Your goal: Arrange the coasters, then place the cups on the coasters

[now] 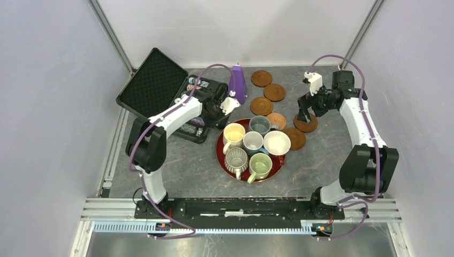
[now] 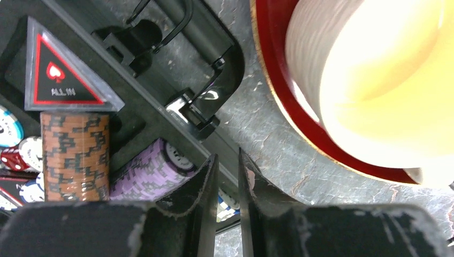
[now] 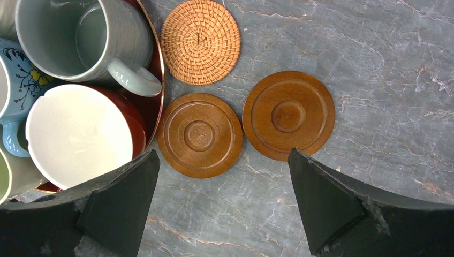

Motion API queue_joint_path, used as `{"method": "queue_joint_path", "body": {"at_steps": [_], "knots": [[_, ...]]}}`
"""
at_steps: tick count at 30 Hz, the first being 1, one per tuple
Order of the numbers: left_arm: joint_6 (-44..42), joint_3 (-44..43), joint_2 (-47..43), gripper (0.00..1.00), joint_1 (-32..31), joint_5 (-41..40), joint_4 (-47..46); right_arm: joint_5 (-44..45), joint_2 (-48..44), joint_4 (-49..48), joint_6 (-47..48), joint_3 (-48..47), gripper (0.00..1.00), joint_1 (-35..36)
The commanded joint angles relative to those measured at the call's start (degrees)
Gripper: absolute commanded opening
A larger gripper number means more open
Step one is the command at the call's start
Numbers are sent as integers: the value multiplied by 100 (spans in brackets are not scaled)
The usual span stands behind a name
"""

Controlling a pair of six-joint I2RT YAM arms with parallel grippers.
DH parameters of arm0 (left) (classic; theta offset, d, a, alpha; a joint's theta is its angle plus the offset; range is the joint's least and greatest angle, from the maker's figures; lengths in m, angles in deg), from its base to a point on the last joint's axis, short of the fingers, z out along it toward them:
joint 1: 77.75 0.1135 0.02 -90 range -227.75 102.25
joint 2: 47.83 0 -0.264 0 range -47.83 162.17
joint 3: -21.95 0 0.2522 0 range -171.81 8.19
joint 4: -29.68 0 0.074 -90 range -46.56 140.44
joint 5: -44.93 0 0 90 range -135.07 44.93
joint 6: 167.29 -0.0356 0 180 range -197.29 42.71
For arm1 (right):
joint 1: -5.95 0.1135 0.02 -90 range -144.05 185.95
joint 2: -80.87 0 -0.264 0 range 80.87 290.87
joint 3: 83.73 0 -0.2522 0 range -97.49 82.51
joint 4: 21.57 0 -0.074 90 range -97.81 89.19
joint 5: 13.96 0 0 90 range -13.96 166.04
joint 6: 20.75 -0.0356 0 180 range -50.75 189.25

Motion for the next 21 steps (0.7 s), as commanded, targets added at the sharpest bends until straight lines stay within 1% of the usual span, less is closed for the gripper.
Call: {"method": "queue_joint_path", "body": {"at_steps": [1, 8, 12, 14, 17, 21], "knots": [[-183, 81, 81, 25, -132, 75, -255, -114, -71, -141, -65, 40, 98, -42], [-167, 227, 448, 16, -133, -31, -327, -73, -88, -169, -74, 89, 98, -69], [-96, 291, 613, 14, -59, -234, -429, -53, -115, -203, -87, 175, 98, -86], [-83, 342, 650, 12, 2, -536, -553, -62, -126, -230, -105, 216, 98, -90], [-96, 366, 666, 11, 285, -776, -661, -78, -172, -294, -151, 293, 98, -95], [-292, 261, 694, 8, 876, -928, -607, -87, -191, -336, -171, 365, 98, -95]]}}
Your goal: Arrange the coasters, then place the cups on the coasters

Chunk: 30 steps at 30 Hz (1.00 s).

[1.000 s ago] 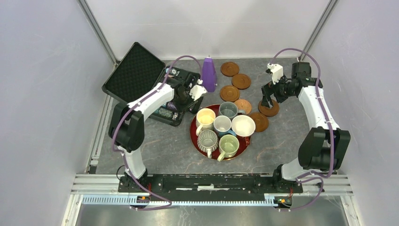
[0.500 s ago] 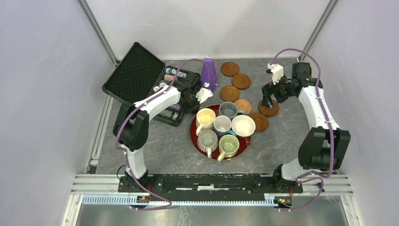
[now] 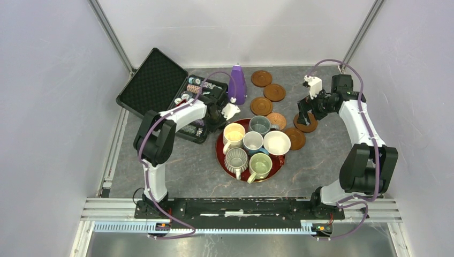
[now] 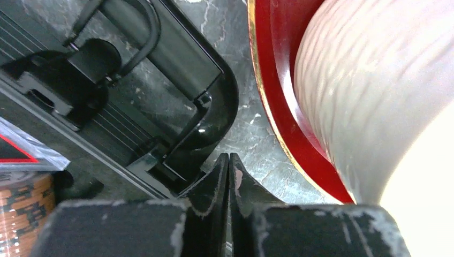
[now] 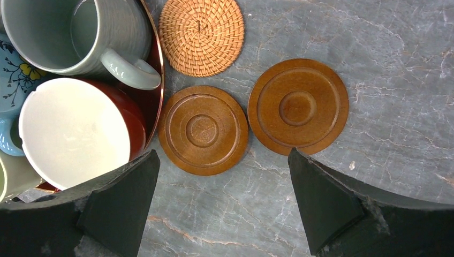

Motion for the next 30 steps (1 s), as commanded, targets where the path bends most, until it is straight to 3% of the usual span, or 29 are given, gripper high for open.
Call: {"method": "queue_joint_path", "body": {"at_steps": [1, 5, 12, 17, 30], "knots": [[-329, -129, 41, 8, 974, -861, 42, -95, -183, -215, -84, 79, 98, -33], [-531, -218, 18, 7, 1482, -818, 200, -127, -161, -245, -100, 97, 98, -33], [-1020, -1, -113, 7, 1785, -999, 159, -201, -71, -259, -111, 75, 98, -41], [-1252, 638, -441, 7, 1492, -1205, -249, -285, -36, -250, -79, 53, 98, -42], [-2099, 2308, -637, 7, 866, -2748, -2266, -463, 230, -214, -53, -349, 98, -34]]}}
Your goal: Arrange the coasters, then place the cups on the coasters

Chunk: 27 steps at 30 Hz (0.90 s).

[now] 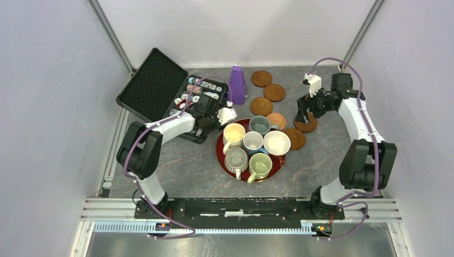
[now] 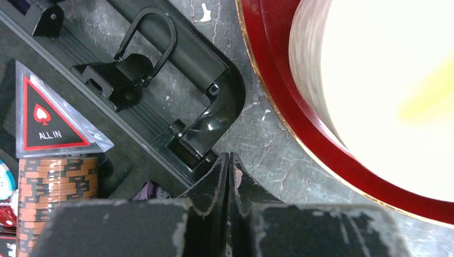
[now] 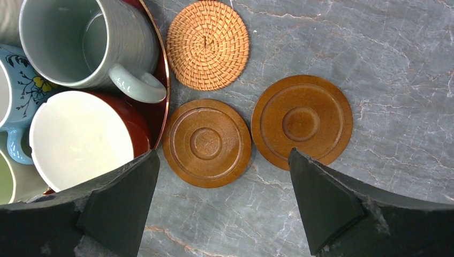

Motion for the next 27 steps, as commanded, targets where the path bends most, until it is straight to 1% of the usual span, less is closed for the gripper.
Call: {"method": "queue_joint_path", "body": {"at_steps": [1, 11, 19, 23, 27], "knots": [[-1238, 781, 544, 7, 513, -3449, -495, -147, 26, -66, -3, -271, 98, -16], [-1687, 1027, 928, 7, 441, -4123, -951, -93, 94, -112, -46, -275, 98, -17], [-2099, 1153, 951, 6, 956, -4318, -1196, -89, 149, -84, -29, -339, 98, -13], [-2065, 1026, 819, 7, 1031, -4077, -940, -179, 180, -92, -29, -312, 98, -16], [-1533, 599, 539, 14, 893, -3418, -171, -272, 188, -83, 2, -292, 98, -9]]}}
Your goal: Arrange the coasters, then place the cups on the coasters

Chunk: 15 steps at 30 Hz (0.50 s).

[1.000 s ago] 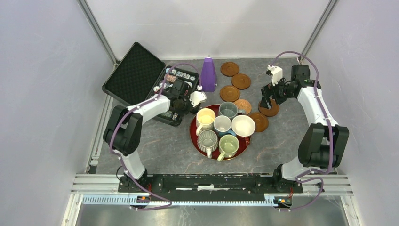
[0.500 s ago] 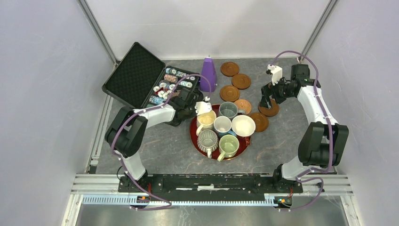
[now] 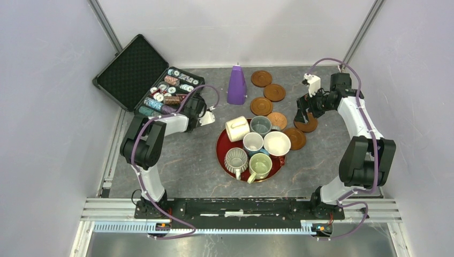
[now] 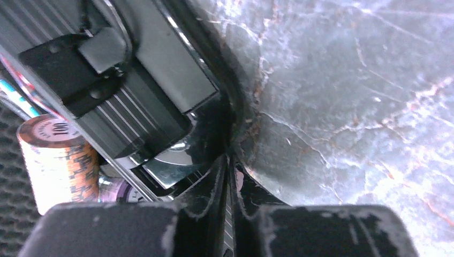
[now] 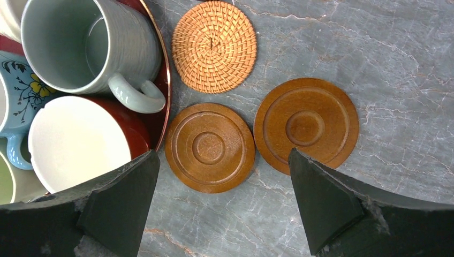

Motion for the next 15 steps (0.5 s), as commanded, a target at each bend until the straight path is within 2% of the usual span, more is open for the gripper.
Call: {"method": "queue_joint_path", "body": {"at_steps": [1, 6, 10, 15], "knots": [[329, -380, -76, 17, 175, -21, 1585, -224, 12, -81, 16, -219, 98, -10], [1157, -1293, -326, 27, 151, 782, 2571, -349, 8, -24, 138, -244, 98, -10], [1814, -2022, -653, 42, 185, 2052, 3421, -506, 23, -9, 183, -303, 98, -9], [2234, -2252, -1145, 62, 179, 3577, 3915, -950, -43, -13, 231, -397, 98, 71]]}}
